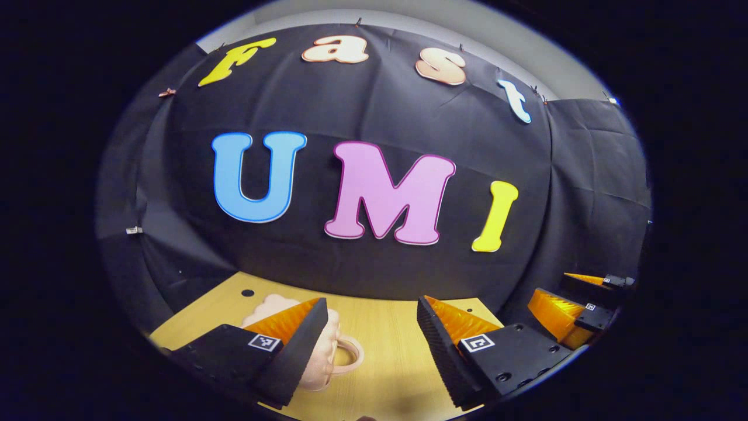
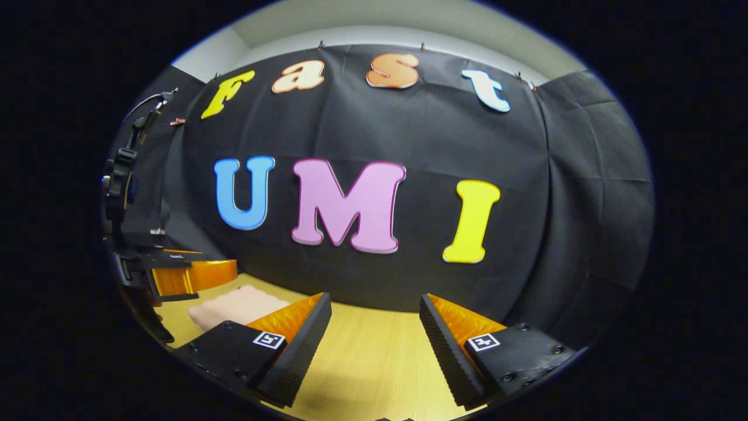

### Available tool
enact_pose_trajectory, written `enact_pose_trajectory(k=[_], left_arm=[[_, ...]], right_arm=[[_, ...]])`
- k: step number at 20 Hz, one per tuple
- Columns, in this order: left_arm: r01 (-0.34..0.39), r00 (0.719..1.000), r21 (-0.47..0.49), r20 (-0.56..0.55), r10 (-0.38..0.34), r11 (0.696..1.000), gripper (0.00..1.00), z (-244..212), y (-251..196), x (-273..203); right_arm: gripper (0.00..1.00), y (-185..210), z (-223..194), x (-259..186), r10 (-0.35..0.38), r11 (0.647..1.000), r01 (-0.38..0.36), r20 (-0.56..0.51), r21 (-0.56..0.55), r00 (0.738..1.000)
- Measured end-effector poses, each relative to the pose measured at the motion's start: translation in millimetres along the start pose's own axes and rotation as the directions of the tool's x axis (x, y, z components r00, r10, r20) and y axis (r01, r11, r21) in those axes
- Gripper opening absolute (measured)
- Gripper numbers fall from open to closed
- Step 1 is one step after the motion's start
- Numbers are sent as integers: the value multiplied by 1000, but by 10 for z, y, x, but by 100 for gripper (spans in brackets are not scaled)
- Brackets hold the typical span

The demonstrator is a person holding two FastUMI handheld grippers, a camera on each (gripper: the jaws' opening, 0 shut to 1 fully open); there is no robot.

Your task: First open the suitcase, pack the skin care products into it, and then close the suitcase.

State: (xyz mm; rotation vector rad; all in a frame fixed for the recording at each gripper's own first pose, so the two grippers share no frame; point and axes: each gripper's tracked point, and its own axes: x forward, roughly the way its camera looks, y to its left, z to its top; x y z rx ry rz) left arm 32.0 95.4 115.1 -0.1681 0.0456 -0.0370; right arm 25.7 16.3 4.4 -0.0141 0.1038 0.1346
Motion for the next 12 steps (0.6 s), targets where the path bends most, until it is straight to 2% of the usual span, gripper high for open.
enact_pose_trajectory(k=[2, 5, 8, 12], left_arm=[[-1, 999, 8, 51, 0, 1000, 96, 174, 70, -118], [2, 992, 55, 123, -9, 998, 96, 288, 123, -101], [-5, 988, 102, 155, -11, 995, 96, 410, 281, -166], [-7, 987, 109, 158, -10, 994, 96, 391, 531, -212]], right_arm=[[96, 100, 135, -60, -12, 1000, 11, 30, 17, 999], [96, 249, 137, -84, -14, 1000, 14, 20, 16, 1000], [96, 300, 115, -108, -49, 999, 48, 19, 19, 999], [94, 382, 51, -150, -70, 997, 69, 8, 30, 998]])
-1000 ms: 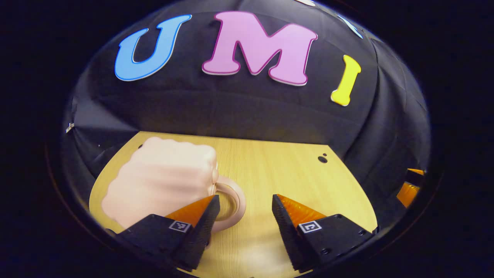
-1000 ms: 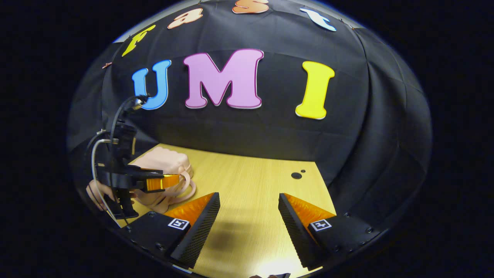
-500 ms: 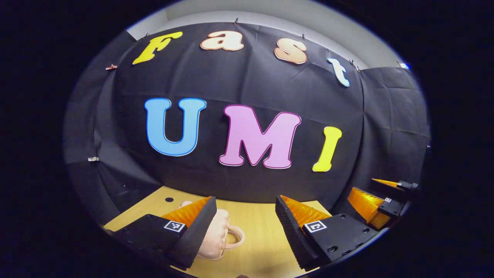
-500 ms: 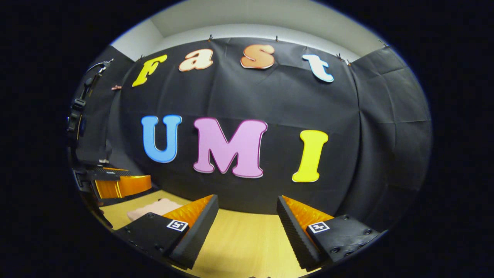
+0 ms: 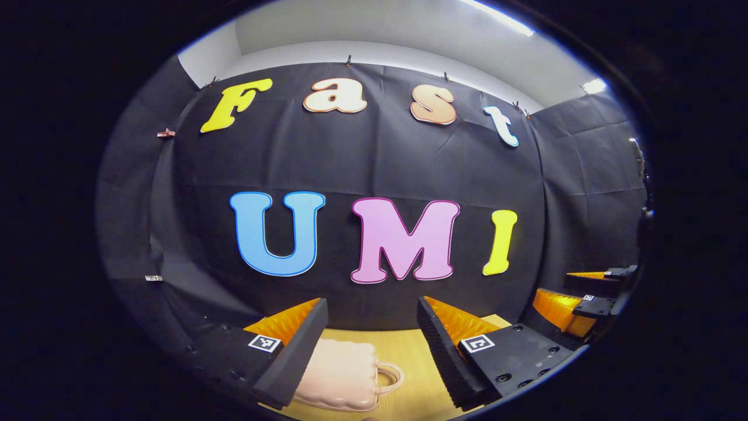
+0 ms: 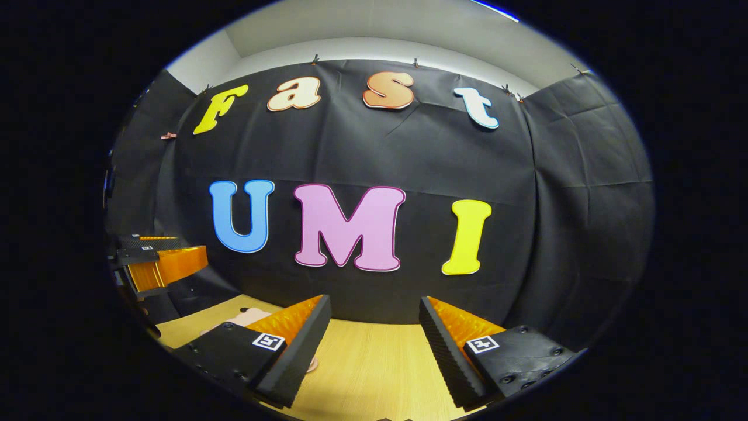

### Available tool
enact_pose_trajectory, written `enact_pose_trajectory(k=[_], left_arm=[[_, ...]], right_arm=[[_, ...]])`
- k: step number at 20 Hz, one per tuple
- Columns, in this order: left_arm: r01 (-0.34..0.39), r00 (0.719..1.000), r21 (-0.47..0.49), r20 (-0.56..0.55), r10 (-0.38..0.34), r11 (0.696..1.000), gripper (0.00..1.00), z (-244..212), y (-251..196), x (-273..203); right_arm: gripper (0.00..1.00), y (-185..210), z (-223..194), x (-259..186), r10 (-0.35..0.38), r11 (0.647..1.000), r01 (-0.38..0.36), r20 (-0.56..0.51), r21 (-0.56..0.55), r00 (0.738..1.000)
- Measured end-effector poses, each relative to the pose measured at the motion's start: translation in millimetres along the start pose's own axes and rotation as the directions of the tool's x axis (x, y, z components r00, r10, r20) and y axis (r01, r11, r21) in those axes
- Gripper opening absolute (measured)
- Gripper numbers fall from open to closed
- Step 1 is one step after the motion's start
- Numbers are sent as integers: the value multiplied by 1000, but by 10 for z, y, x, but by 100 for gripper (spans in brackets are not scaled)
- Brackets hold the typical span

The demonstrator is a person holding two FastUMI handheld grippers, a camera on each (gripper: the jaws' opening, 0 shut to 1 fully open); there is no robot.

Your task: First open the suitcase, pack the skin care products into it, and then close the suitcase.

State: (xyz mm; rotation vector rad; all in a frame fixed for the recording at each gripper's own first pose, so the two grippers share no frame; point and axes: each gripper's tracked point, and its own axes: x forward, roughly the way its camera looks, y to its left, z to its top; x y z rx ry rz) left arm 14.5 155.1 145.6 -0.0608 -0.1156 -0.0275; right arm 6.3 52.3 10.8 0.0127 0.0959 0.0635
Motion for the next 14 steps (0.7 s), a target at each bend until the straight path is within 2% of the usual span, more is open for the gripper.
enact_pose_trajectory(k=[5, 10, 14], left_arm=[[-19, 1000, 13, -12, 19, 1000, 96, -85, 147, 5], [1, 1000, -29, -19, -1, 1000, 96, -123, 141, -19], [-9, 999, 4, -36, 9, 1000, 96, -200, 190, -8]], right_arm=[[96, 22, -64, -64, -17, 1000, 17, -15, 4, 1000], [96, 32, -186, -98, -26, 1000, 26, -30, -13, 999], [96, 49, -271, -137, -27, 1000, 26, -44, -17, 999]])
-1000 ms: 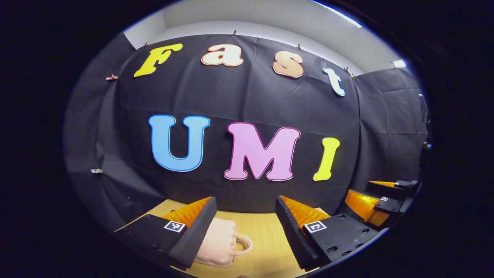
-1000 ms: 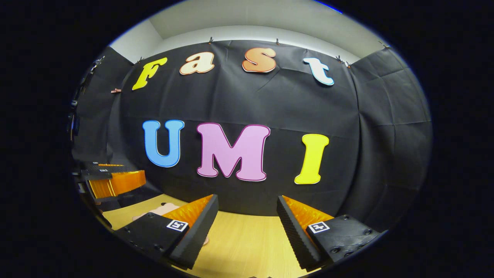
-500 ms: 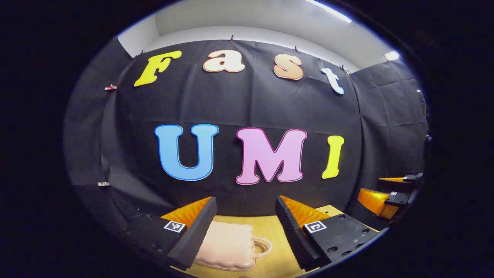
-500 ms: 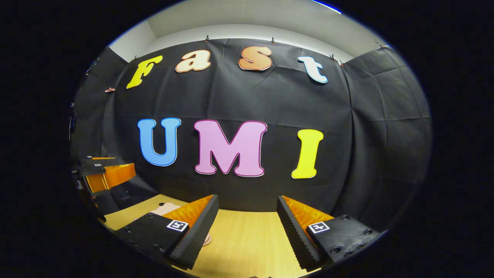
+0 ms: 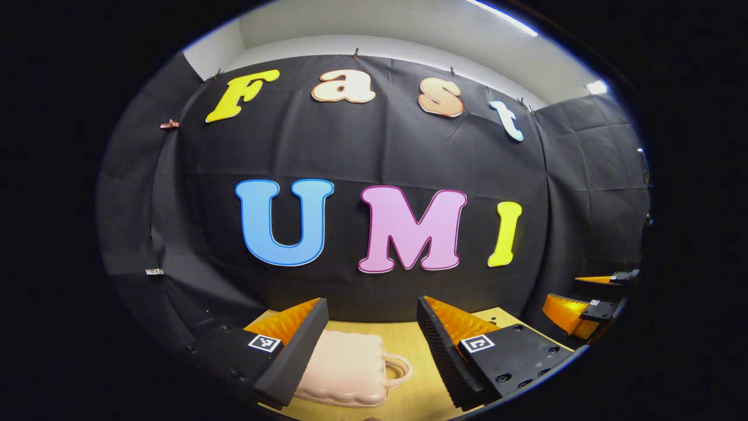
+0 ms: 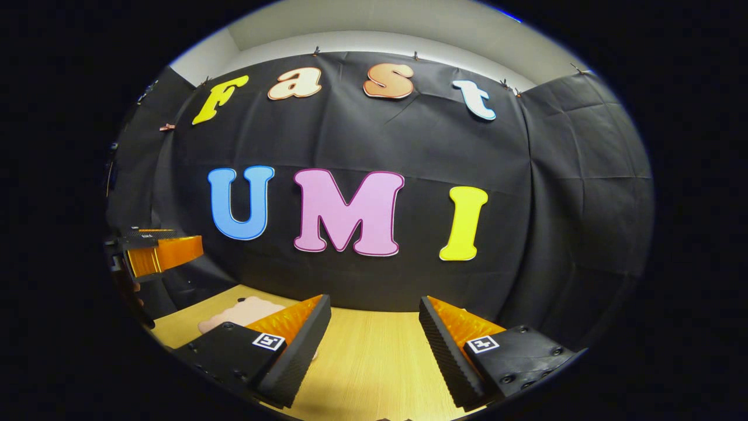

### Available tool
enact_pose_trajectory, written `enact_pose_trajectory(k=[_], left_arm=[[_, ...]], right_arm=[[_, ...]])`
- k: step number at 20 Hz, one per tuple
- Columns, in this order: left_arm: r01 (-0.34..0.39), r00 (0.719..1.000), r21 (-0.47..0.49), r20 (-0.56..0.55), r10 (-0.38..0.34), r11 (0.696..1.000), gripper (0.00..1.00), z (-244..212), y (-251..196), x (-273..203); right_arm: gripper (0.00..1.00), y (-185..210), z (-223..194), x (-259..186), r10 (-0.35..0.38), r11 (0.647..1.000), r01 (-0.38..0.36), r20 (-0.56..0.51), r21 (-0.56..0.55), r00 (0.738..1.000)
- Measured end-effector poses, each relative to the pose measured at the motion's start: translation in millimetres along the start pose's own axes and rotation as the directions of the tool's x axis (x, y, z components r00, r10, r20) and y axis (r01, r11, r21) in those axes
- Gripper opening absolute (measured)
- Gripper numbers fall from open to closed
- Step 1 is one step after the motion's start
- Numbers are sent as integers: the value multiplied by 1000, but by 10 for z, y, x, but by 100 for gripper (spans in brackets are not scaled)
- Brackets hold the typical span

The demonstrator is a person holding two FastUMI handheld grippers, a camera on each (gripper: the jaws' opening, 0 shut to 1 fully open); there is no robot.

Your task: First open the suitcase, pack the skin care products into it, and then close the suitcase.

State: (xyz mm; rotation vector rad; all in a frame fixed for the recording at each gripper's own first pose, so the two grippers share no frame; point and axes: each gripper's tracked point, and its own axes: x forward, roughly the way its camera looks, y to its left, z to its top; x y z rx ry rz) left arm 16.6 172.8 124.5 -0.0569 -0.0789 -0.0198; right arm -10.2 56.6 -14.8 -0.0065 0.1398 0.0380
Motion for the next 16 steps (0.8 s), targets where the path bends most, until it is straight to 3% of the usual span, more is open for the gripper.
enact_pose_trajectory(k=[7, 15, 16], left_arm=[[-8, 999, -58, -48, 5, 998, 96, -306, 28, 28], [-33, 999, 7, -40, 33, 999, 96, -322, 132, 15], [-47, 998, 9, -38, 47, 999, 92, -329, 161, 16]], right_arm=[[96, 40, -93, -13, -1, 1000, 1, -13, -2, 1000], [96, 98, -161, 16, 6, 1000, -6, -23, -13, 1000], [96, 107, -160, 20, 8, 1000, -8, -22, -15, 1000]])
